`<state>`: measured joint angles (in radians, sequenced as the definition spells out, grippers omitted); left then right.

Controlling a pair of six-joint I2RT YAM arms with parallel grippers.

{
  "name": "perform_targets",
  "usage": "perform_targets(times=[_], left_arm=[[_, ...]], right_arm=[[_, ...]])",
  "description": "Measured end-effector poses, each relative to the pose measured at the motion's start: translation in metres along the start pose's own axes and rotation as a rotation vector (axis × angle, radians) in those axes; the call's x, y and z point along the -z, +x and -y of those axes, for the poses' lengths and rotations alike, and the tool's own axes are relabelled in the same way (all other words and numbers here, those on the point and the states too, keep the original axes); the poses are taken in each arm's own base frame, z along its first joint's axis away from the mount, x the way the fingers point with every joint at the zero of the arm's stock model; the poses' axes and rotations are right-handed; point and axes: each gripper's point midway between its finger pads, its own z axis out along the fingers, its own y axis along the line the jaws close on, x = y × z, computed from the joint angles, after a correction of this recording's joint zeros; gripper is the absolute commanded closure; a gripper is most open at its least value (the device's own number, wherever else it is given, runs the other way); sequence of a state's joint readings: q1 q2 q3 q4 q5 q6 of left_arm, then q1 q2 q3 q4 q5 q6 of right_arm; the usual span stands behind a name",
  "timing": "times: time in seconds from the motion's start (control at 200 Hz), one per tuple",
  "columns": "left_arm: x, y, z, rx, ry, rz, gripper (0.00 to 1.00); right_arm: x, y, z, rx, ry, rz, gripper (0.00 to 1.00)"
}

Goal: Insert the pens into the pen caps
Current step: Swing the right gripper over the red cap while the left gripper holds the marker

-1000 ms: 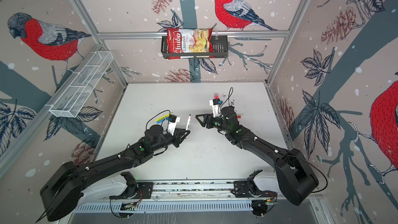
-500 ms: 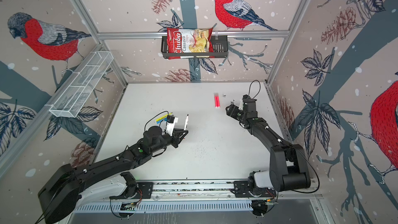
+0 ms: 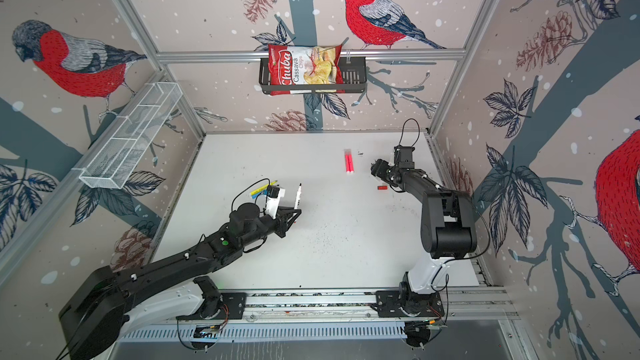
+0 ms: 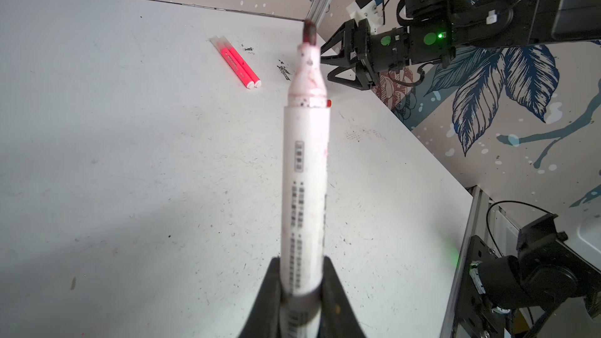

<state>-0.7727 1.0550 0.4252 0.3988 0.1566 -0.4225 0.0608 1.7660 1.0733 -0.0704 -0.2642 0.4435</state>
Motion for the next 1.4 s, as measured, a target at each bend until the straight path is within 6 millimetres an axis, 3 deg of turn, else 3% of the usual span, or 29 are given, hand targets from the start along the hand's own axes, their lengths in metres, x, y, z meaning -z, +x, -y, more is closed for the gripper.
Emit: perform_targets(times=[0.24, 0.635, 0.89, 1.096, 1.231, 1.401], left_arm=[[0.005, -0.007, 0.003, -0.005, 0.008, 0.025, 0.93], [0.009, 0.002, -0.001, -0.002, -0.007, 0.01, 0.93], [0.01, 0.005, -0.006, 0.0, -0.026, 0.012, 0.93], [0.01, 0.007, -0.007, 0.001, -0.028, 0.009, 0.93], [0.011, 0.007, -0.007, 0.0, -0.029, 0.011, 0.93], [0.015, 0.009, -0.008, -0.001, -0.027, 0.02, 0.93]], right_arm=[[-0.024, -0.002, 0.006, 0.014, 0.025, -0.046, 0.29], [-0.048, 0.007, 0.008, 0.075, 0.05, -0.123, 0.31], [-0.051, 0.022, 0.003, 0.106, 0.058, -0.151, 0.33], [-0.035, 0.057, -0.028, 0.11, -0.052, -0.202, 0.33], [-0.021, 0.03, -0.046, 0.129, -0.087, -0.133, 0.32], [-0.02, -0.002, -0.047, 0.148, -0.064, -0.079, 0.32]])
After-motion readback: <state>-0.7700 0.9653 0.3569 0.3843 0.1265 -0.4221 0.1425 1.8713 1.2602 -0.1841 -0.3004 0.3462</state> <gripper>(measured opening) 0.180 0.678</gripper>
